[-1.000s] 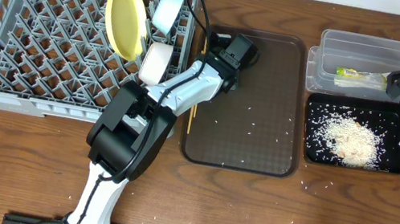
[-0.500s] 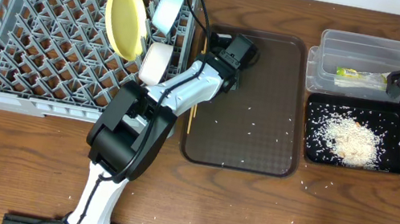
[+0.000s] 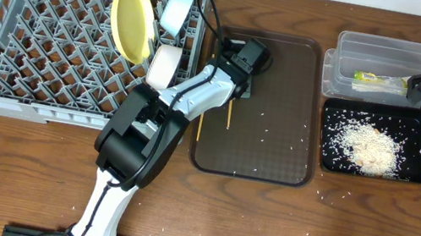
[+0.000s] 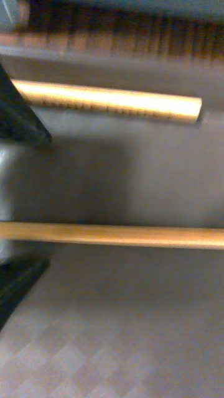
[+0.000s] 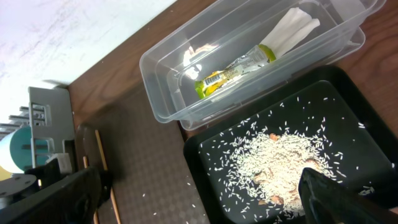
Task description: Sort waste into correct bins and load items into the dishwasher
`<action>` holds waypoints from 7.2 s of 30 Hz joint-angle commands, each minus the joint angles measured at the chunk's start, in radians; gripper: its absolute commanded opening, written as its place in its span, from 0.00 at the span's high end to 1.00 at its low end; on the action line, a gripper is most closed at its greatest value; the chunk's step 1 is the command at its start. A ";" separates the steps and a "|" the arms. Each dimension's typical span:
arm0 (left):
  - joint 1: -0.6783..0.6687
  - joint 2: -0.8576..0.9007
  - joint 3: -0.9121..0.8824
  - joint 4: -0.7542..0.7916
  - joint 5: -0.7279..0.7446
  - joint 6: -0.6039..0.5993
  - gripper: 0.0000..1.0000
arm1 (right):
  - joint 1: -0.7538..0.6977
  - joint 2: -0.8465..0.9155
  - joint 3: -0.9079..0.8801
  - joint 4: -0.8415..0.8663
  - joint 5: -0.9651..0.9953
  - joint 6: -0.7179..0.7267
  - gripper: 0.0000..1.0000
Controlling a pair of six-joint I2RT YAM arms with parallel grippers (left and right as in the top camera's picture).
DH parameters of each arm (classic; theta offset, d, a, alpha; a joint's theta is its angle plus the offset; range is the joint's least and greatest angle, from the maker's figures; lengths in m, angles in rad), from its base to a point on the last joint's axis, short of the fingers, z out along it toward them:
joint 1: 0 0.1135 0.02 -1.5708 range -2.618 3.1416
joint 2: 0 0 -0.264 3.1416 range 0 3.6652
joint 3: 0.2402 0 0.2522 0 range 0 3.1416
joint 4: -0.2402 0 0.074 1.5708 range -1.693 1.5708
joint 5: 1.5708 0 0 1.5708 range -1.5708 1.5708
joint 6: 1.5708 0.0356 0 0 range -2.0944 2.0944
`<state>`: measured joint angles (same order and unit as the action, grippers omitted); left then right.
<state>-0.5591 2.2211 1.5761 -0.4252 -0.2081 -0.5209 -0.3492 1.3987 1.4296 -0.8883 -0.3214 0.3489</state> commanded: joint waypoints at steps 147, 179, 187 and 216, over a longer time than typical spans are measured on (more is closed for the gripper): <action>-0.017 -0.092 0.040 -0.172 0.063 0.078 0.43 | -0.001 0.002 0.015 0.002 -0.001 0.006 0.01; 0.000 0.015 -0.007 -0.156 0.033 -0.069 0.50 | -0.001 0.002 0.015 0.002 -0.001 0.006 0.01; 0.006 0.090 -0.007 -0.174 0.237 -0.129 0.50 | -0.001 0.002 0.015 0.002 -0.001 0.006 0.01; 0.024 -0.580 0.042 -0.368 -0.052 0.290 0.92 | -0.001 0.002 0.015 0.002 -0.001 0.006 0.01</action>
<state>-0.5777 1.7435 1.6112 -0.7609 -0.0299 -0.3523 -0.3492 1.3987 1.4296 -0.8883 -0.3214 0.3489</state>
